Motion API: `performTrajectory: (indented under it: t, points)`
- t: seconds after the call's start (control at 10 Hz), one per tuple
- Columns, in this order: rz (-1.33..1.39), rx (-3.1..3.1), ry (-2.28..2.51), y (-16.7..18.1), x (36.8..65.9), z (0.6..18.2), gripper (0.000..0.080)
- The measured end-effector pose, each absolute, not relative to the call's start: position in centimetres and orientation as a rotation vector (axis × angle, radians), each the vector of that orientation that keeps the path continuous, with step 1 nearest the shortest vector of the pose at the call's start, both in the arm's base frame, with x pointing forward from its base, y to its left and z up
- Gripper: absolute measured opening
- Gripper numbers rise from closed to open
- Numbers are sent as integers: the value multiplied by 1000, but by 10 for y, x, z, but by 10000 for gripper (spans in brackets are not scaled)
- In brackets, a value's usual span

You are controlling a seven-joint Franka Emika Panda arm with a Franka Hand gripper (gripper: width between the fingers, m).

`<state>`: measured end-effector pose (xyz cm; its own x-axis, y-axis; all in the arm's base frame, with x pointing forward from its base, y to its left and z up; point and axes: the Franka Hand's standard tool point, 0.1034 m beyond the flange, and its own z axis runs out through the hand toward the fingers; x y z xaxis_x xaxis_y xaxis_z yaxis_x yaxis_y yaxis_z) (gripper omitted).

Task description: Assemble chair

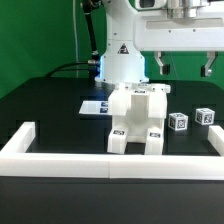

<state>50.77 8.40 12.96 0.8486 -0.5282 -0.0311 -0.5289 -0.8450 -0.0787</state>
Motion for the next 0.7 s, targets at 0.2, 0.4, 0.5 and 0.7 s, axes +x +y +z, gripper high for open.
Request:
performTrajectory:
  t: [0.2,0.4,0.5,0.7]
  points:
    - [14,-2940,841,84,508,129,649]
    - [26,-2911,945,88,505,127,649]
    - [32,-2871,1058,105,492,124,649]
    - [29,-2861,1110,138,472,110,649]
